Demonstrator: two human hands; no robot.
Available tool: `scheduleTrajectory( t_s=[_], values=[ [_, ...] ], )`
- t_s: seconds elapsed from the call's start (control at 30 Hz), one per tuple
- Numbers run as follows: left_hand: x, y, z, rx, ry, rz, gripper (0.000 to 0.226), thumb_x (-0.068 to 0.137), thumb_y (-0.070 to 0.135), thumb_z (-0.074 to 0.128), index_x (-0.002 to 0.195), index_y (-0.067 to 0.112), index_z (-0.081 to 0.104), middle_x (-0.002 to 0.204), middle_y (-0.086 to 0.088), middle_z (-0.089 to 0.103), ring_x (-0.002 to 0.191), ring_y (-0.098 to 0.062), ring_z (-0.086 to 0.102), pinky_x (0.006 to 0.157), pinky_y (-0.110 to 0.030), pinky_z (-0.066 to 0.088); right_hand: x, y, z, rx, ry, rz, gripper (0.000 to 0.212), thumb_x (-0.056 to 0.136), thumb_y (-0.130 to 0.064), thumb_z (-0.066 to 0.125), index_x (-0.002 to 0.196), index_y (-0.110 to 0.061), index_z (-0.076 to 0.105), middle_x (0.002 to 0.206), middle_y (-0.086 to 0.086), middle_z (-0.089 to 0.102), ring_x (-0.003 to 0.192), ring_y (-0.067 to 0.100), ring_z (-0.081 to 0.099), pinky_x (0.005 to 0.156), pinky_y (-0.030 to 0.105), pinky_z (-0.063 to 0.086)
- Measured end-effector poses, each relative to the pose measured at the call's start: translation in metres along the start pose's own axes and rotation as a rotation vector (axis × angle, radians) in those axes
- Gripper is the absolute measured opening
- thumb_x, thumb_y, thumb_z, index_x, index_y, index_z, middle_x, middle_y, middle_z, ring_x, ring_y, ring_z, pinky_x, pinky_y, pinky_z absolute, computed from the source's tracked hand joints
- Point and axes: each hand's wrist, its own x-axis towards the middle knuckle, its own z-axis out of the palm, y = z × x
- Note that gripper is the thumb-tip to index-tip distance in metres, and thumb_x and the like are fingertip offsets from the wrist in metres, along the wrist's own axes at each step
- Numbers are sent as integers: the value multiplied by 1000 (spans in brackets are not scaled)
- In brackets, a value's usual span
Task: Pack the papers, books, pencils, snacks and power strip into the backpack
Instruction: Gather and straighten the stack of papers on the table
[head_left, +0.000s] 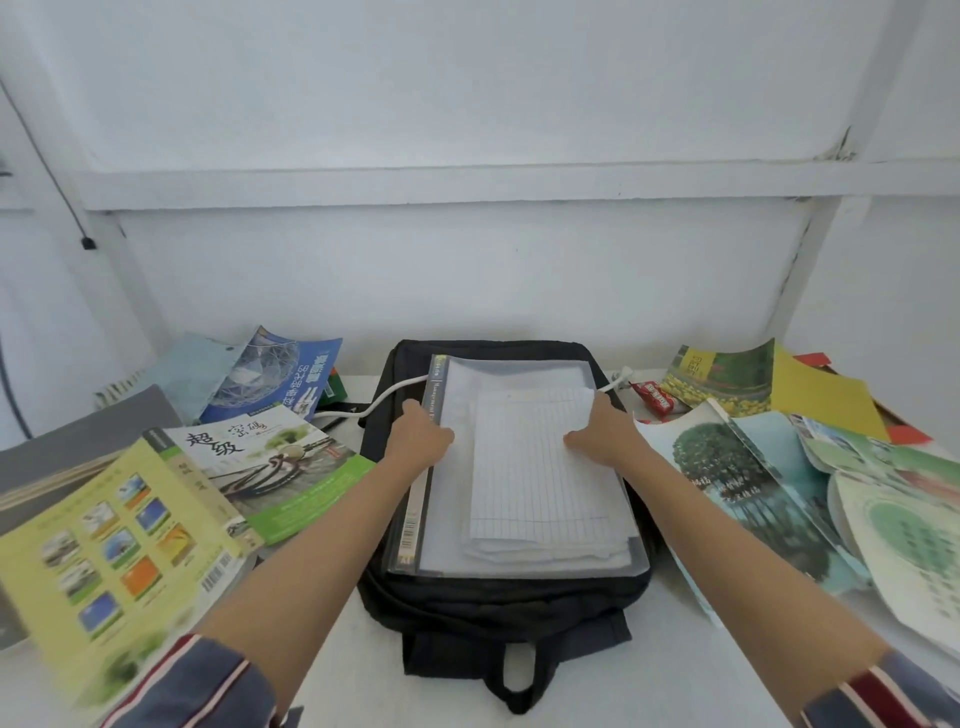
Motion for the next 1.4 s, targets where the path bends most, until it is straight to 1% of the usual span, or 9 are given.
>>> scheduleTrajectory(
  t_s=[0.1,0.2,0.33,0.43,0.67,0.87,1.0,1.13,1.4],
  values=[
    [2,-3,-5,-92,-33,-20,65,87,13,61,138,0,22,134,-19,44,103,-26,48,80,-30,39,-1,-4,3,-47,-62,57,72,91,-15,51,146,-2,6,138,18,38,121,29,45,84,29,39],
    [8,-11,-8,-234,-111,-63,91,82,18,71,146,2,8,147,-16,31,130,-30,37,98,-35,36,1,-6,5,-77,-46,75,71,90,-15,52,145,-1,10,136,19,39,118,29,46,83,30,41],
    [17,-22,-9,-372,-192,-123,108,71,16,81,148,6,6,149,-14,30,133,-31,36,107,-43,33,2,-12,5,-116,-40,106,70,90,-13,52,145,1,10,135,18,43,120,30,46,90,32,43],
    [22,-28,-10,-478,-245,-156,111,59,15,88,146,10,19,136,-14,48,118,-33,51,98,-50,44,3,-13,7,-112,-20,113,65,89,-11,54,142,0,18,130,17,46,116,29,49,90,33,44],
    [16,-29,-16,-634,-262,-139,84,69,1,78,139,10,32,119,-15,59,91,-28,63,61,-38,53,3,-13,15,-46,9,115,66,89,-11,54,144,-3,19,139,21,37,123,33,41,100,39,42],
    [13,-27,-31,-778,-225,-6,73,75,-7,69,137,12,36,105,-9,60,86,-24,62,63,-38,52,-2,-24,23,-22,-30,80,70,92,-23,51,148,-11,10,147,19,26,134,36,27,108,43,29],
    [11,-19,-49,-836,-214,60,65,76,-5,68,134,10,41,108,-9,63,88,-24,63,63,-35,53,-6,-22,21,386,-35,16,78,88,-30,60,149,-25,12,149,6,25,135,28,28,107,40,30],
    [11,0,-66,-875,-256,171,64,79,-2,66,135,13,41,112,-7,63,92,-22,63,66,-35,53,-11,-23,2,823,-224,22,73,87,-25,64,146,-30,22,142,-3,37,124,21,43,104,38,35],
    [-8,47,-65,-948,-366,382,72,71,-1,71,134,10,39,110,-8,63,90,-19,66,69,-35,57,-29,-6,-16,1113,-202,-82,77,89,-22,60,147,-40,13,136,-10,45,110,14,56,88,36,50]
  ],
)
